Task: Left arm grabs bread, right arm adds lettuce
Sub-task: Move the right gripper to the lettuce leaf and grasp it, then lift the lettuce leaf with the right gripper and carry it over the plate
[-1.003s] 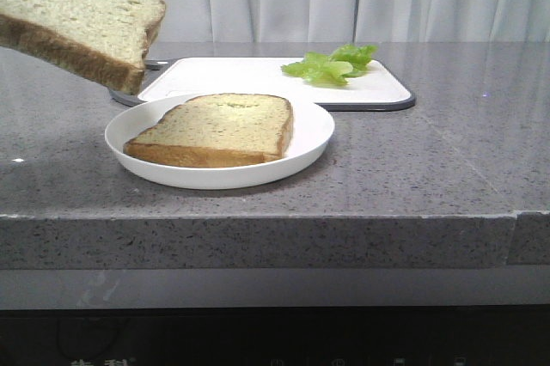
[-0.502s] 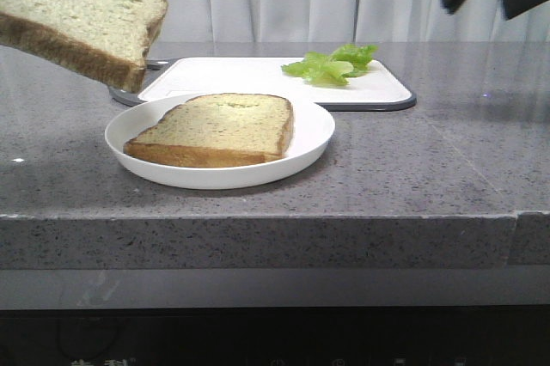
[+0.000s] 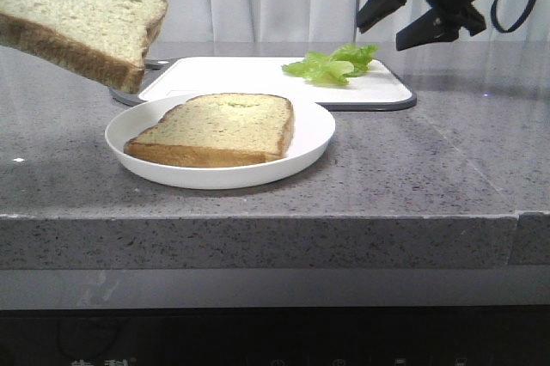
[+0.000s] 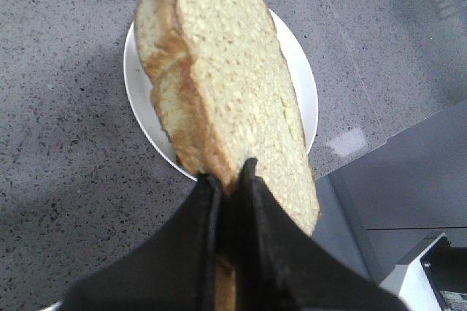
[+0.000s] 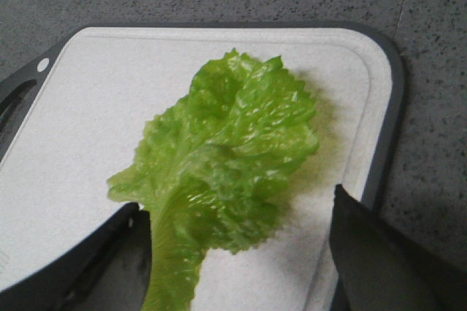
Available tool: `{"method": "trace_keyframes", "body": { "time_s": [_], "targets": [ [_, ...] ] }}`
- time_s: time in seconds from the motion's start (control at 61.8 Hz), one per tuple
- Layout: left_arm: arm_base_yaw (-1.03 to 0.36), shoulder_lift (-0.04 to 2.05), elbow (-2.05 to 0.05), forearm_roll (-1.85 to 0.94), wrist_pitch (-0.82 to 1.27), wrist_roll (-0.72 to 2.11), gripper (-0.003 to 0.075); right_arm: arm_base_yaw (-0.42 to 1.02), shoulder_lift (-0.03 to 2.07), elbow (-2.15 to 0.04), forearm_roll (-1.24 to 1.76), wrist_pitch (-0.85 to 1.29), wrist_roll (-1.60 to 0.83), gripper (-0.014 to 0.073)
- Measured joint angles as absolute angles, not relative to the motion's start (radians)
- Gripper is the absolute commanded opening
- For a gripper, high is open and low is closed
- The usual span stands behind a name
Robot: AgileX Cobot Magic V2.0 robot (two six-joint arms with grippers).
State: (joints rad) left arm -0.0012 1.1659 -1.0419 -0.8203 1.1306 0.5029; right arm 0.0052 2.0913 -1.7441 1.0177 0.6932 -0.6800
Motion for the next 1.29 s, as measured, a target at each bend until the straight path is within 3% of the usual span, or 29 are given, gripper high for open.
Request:
{"method": "trace_keyframes", "body": {
  "time_s": [0.437,0.922,1.052,1.295],
  "targets": [
    [-0.001,1.166,-1.042,-0.820,1.130,0.503,-0.0020,0.033,2.237,-1.897,1.060,0.735,-0.691,0.0512],
    [-0.001,1.166,-1.042,-0.820,1.130,0.504,-0.0020,0.076,2.243,-1.908,1.076,0.741,-0.709,0.0017],
    [-0.001,1.166,-1.042,-0.821,1.130,0.504,-0.0020,0.076,2.243,-1.908,1.082,0.738,-0.709,-0.0038],
    [-0.001,1.166,-1.042,-0.821,1.130,0.504,-0.0020,0.065,2.154,-1.908,1.083,0.829,-0.709,-0.0057]
  ]
}}
